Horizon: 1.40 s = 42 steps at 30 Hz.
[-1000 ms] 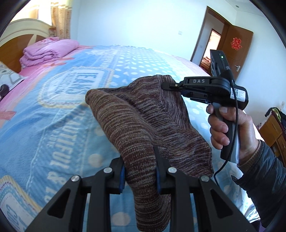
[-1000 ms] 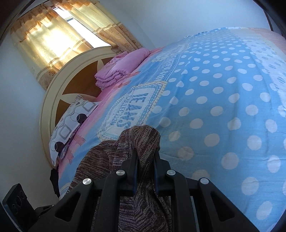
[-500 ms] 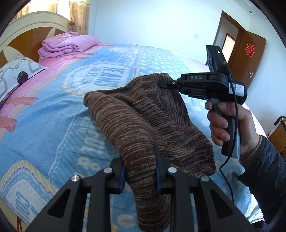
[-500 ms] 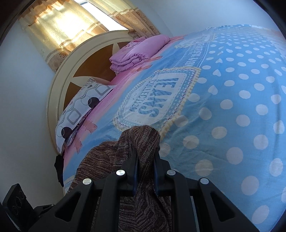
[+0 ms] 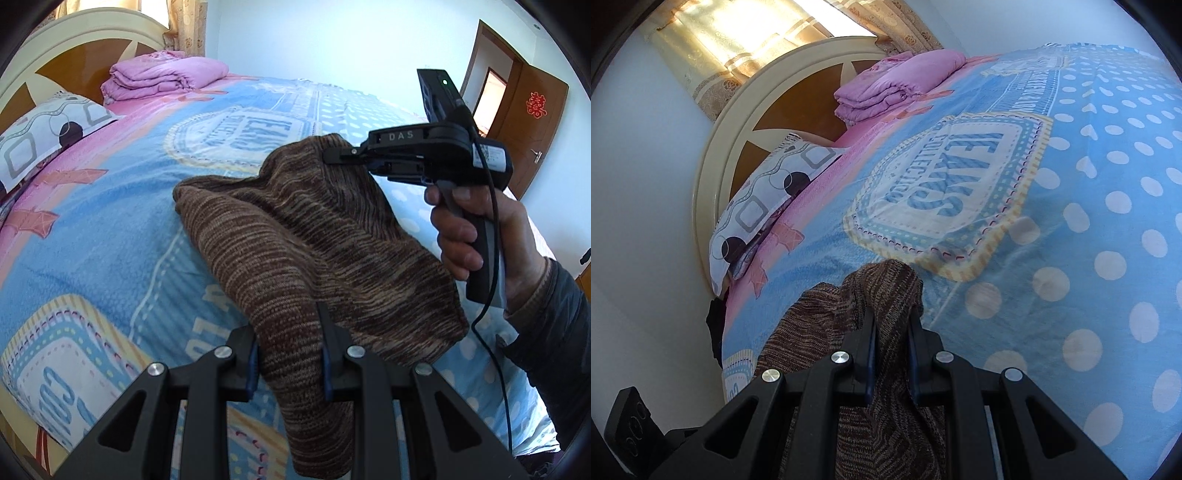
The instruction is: Fold small clothes
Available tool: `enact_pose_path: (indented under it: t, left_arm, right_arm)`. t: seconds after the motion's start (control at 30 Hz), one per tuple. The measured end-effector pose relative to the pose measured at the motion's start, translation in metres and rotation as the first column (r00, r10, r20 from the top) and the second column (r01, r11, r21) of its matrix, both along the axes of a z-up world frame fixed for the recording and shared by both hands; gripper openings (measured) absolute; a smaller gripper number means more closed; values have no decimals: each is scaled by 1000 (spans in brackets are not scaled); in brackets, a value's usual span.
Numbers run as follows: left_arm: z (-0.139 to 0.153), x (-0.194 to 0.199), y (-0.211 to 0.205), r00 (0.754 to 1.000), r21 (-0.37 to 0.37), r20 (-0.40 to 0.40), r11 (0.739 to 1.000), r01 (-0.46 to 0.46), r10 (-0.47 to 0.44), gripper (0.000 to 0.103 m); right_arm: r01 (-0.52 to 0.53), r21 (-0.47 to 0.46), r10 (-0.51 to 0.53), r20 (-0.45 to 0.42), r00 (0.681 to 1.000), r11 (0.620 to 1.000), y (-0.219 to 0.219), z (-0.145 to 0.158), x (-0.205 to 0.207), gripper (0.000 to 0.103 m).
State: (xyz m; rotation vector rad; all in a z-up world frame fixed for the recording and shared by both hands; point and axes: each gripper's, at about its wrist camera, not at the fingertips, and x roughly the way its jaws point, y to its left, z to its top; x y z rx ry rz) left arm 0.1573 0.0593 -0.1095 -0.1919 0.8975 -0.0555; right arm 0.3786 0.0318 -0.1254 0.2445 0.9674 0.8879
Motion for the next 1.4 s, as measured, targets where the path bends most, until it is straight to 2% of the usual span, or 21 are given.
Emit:
enact_pose_path:
  t: [0.4, 0.87, 1.27, 1.37, 1.4]
  left_arm:
    - [0, -19, 8, 1000, 16, 0, 999, -28, 28, 26]
    - [-24, -19, 11, 996, 22, -44, 997, -73, 74, 27]
    - [-31, -21, 15, 993, 17, -27, 993, -116, 117, 34]
    - [-32, -24, 13, 992, 20, -22, 992, -126, 126, 38]
    - [-33, -25, 15, 991, 19, -22, 991, -132, 133, 40]
  right_arm:
    - [-52, 11, 53, -7, 999, 999, 16, 0, -7, 14]
    - [-33, -47, 32, -27, 999, 998, 24, -14, 4, 14]
    - [-3, -84, -5, -93, 996, 996, 21, -45, 12, 14]
    - [-2, -85, -6, -93, 996, 996, 20, -45, 11, 15]
    - [-1, -83, -7, -94, 996, 997, 18, -44, 11, 21]
